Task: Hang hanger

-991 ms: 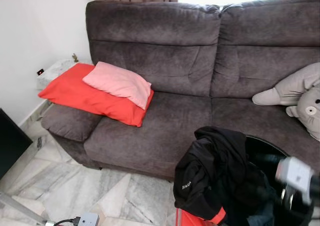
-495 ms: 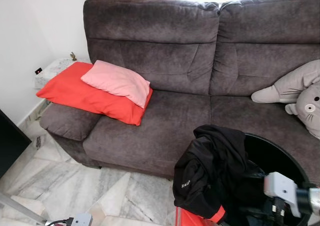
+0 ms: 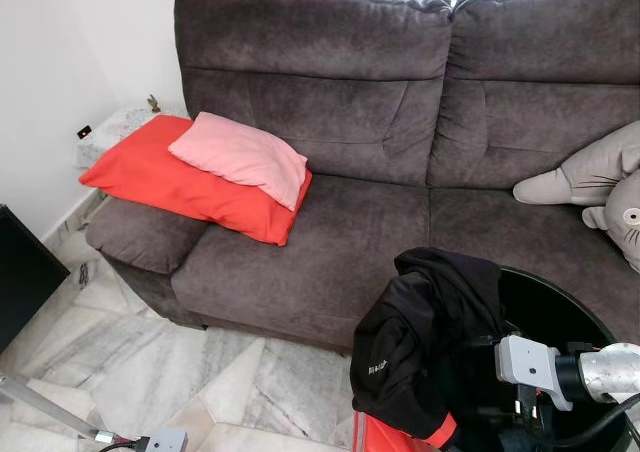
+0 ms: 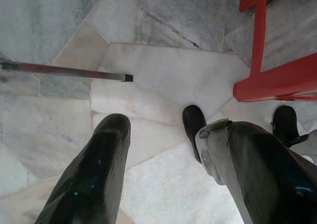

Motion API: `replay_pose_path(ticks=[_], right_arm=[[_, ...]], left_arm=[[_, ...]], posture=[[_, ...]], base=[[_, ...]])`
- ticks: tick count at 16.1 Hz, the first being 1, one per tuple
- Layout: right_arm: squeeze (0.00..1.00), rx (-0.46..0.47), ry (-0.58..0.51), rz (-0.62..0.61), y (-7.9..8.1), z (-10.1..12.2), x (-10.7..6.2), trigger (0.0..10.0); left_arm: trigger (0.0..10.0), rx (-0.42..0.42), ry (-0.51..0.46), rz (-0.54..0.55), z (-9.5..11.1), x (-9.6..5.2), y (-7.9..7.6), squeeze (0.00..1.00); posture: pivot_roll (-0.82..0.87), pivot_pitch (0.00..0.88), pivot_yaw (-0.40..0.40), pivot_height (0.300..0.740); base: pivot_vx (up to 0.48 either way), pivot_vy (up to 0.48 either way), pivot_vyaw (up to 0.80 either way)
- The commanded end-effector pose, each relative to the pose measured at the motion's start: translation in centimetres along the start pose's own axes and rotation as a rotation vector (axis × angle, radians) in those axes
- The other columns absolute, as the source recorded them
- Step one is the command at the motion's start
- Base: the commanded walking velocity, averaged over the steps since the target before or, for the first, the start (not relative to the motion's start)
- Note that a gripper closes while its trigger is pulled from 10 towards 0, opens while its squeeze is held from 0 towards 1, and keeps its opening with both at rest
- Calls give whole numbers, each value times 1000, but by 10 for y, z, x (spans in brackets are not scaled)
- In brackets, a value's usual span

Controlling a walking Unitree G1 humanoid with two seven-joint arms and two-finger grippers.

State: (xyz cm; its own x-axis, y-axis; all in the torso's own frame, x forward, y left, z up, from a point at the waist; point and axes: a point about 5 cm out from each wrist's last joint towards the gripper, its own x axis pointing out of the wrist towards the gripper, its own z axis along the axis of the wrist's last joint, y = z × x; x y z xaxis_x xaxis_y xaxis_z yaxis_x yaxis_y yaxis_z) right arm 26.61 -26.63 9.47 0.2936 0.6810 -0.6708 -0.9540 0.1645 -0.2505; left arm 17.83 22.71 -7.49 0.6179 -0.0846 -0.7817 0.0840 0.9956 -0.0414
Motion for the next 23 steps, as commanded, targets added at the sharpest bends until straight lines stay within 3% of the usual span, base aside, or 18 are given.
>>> replay_pose_path(ticks=[1,3,5,8,23], right_arm=[[0,-12,-1,83,2,3,4,10000],[0,-7,24,179,6,1,1,10000],[0,-52,48,197,6,1,-1,10000],[0,-107,-10,58,-8,12,11,10000],[0,-108,-17,54,-9,13,13,10000]], left_arm=[[10000,-7,21,18,-8,-3,3,0],[10000,-11,19,18,-8,-3,3,0],[10000,-11,20,18,-9,-3,3,0],[10000,-12,16,18,-8,-2,1,0],[10000,-13,15,19,-8,-2,1,0]], posture=[[-121,70,109,740],[-120,69,108,740],[-124,65,106,740],[-118,60,104,740],[-118,60,104,740]], base=[[0,0,0],[0,0,0],[0,0,0],[0,0,0],[0,0,0]])
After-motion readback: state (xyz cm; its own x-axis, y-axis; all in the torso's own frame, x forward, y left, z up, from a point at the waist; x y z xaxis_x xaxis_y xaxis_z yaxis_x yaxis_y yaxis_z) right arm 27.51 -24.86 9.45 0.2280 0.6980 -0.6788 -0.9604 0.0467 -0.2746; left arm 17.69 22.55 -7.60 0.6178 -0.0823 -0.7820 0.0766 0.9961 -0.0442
